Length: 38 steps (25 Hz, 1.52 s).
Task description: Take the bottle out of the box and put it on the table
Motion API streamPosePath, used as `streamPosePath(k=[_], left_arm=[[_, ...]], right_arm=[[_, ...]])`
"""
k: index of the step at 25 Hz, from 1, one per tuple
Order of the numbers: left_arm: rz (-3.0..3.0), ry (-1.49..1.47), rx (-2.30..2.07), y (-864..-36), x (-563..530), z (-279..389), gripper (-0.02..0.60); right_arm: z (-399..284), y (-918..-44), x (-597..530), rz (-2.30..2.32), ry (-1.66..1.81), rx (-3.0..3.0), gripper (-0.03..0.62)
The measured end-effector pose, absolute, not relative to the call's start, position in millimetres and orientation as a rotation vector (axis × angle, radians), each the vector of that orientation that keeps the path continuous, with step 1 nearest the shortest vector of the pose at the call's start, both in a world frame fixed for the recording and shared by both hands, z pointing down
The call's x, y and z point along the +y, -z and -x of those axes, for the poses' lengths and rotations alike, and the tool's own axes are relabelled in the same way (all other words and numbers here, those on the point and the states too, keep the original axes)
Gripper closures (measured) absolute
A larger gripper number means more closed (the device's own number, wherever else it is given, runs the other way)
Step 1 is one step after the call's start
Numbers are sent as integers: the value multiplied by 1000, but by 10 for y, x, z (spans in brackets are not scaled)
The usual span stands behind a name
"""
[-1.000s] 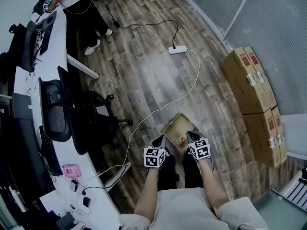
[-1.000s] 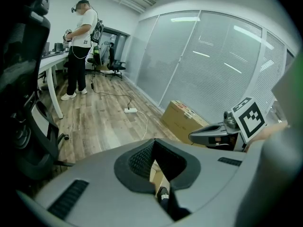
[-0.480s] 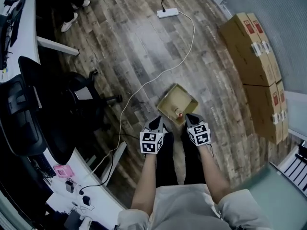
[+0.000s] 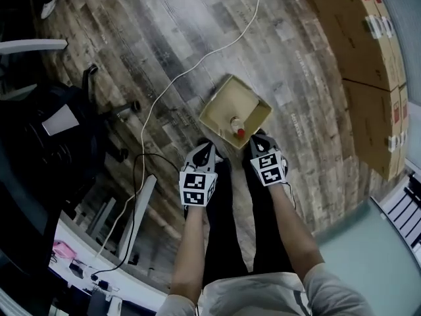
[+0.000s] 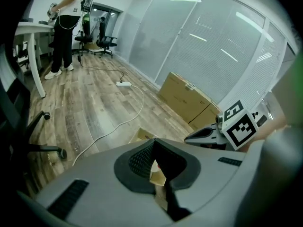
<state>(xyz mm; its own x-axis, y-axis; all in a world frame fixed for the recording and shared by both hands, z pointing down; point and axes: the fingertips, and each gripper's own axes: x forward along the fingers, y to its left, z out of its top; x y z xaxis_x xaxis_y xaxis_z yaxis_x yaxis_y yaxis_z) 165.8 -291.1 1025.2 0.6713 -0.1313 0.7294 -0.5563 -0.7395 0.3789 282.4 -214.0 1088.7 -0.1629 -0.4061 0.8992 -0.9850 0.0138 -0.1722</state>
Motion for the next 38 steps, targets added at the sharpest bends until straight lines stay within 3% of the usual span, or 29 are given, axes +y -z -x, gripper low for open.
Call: streamPosePath(k=[7, 18, 24, 27, 38], left_arm=[[-2283, -973, -475, -11262, -2546, -1814, 568], [-2271, -958, -439, -12188, -2160, -1980, 568], [-2270, -939, -474, -12413, -2062, -1977, 568], [-2264, -930, -492, -12474, -2040, -1974, 568], [-2264, -935, -517, -12270, -2072, -1859, 568]], right_arm=[[-2704, -11945, -1839, -1287, -1083, -1665, 548], [-2511, -12923, -1760, -1115, -970, -1695, 359], [-2437, -13157, -1714, -1018, -931, -1702, 361], [-2446, -13208, -1704, -1006, -895, -1706, 407], [-2475, -12998, -1643, -941, -852, -1694, 413]])
